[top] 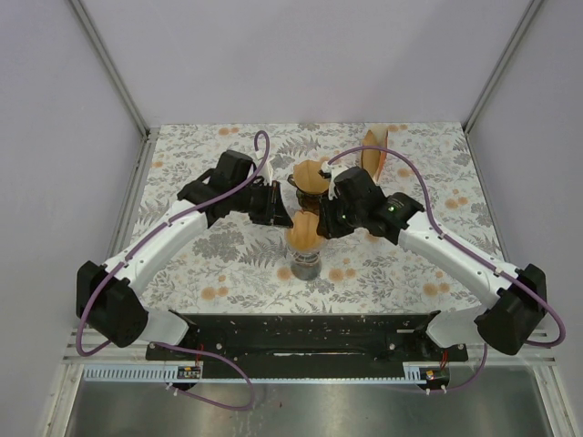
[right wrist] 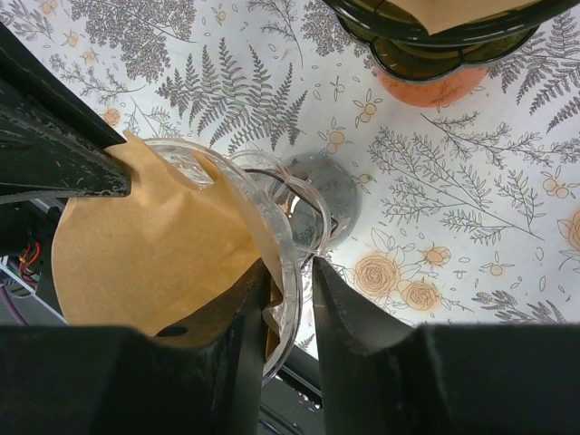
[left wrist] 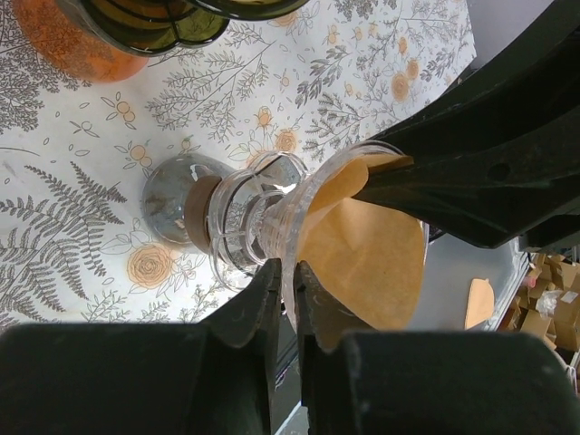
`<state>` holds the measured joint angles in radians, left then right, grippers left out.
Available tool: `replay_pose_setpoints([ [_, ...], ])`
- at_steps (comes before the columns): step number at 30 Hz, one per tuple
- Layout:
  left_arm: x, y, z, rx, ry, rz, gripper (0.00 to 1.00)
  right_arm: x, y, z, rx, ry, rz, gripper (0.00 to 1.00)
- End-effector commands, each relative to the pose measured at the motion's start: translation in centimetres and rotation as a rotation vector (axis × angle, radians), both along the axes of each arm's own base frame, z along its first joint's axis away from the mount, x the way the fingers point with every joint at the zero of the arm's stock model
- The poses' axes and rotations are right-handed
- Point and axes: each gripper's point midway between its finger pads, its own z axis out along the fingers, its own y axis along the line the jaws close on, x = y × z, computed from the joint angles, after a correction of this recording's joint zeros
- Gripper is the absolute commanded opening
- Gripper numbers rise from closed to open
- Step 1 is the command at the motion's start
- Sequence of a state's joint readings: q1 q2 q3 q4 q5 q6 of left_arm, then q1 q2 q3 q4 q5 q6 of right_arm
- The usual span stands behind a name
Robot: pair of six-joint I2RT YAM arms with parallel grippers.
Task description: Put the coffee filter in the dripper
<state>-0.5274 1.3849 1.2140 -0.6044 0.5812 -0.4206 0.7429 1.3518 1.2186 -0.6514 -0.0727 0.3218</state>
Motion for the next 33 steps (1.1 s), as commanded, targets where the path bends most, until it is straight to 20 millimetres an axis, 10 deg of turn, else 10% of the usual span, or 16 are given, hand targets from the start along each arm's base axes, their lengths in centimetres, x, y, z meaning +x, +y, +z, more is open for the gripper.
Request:
replay_pose_setpoints([
  [1,1.0,-0.2,2.7,-0.017,-0.092,-0.007,0.15,-0.1,0.1,0.3,-0.007,0.023,0.03,0.34],
  [24,1.7,0.1,4.0,0.0,-0.148,-0.002,0.53,0.6,0.4,4.9,0.012,-0.064,0.073,0.64],
  [33,5.1,4.1,7.9,0.014,-0.303,0.121,0.75,3.0,-3.4,10.1,-0.048,-0.286,-0.069,0.88],
])
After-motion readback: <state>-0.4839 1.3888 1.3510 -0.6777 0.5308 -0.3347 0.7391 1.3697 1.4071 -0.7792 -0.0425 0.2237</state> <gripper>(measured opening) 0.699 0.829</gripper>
